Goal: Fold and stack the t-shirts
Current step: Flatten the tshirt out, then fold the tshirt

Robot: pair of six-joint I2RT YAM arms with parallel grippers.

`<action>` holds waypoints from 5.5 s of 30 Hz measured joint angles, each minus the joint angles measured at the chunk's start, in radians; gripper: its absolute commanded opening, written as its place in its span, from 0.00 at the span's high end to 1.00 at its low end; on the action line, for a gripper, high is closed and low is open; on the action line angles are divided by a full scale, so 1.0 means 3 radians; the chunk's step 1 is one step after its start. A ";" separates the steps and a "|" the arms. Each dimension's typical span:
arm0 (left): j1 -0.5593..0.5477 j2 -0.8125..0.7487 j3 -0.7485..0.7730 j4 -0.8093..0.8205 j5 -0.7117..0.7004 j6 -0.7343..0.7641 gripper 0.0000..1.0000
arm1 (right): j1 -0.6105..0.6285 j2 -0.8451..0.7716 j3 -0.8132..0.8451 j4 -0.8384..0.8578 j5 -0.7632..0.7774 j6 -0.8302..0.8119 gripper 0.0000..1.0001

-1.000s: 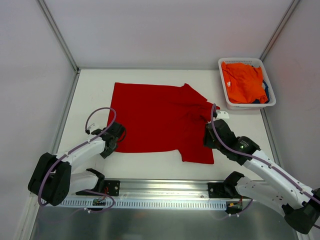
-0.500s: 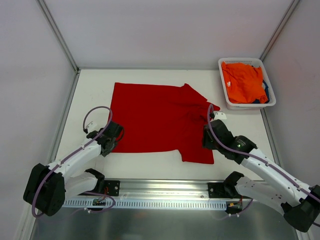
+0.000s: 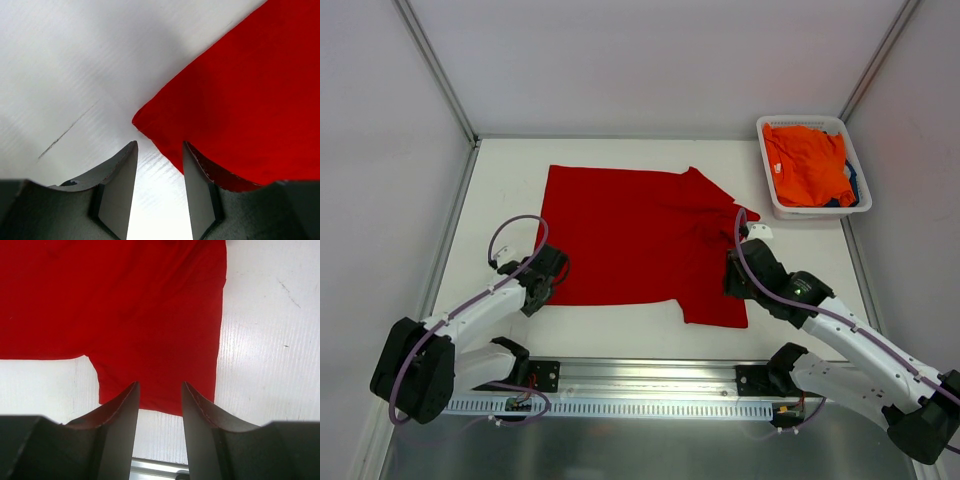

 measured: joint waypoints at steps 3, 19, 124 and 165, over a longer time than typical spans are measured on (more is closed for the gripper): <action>0.0001 0.0034 -0.0020 -0.0003 0.0001 -0.0015 0.59 | 0.0001 0.0000 0.0000 0.0010 -0.0019 0.0001 0.58; -0.0022 0.0376 0.0083 0.0100 -0.0006 -0.0168 1.00 | 0.0001 -0.0155 -0.0051 -0.0025 -0.0029 0.0028 0.58; -0.0023 0.0304 0.0042 0.0136 -0.0004 -0.0156 1.00 | 0.0150 -0.0134 -0.1136 -0.0005 0.0231 0.1226 1.00; -0.0023 -0.0701 0.0614 -0.0156 -0.0050 0.0425 1.00 | 0.0175 -0.0387 -0.0028 -0.0454 0.0930 0.0664 1.00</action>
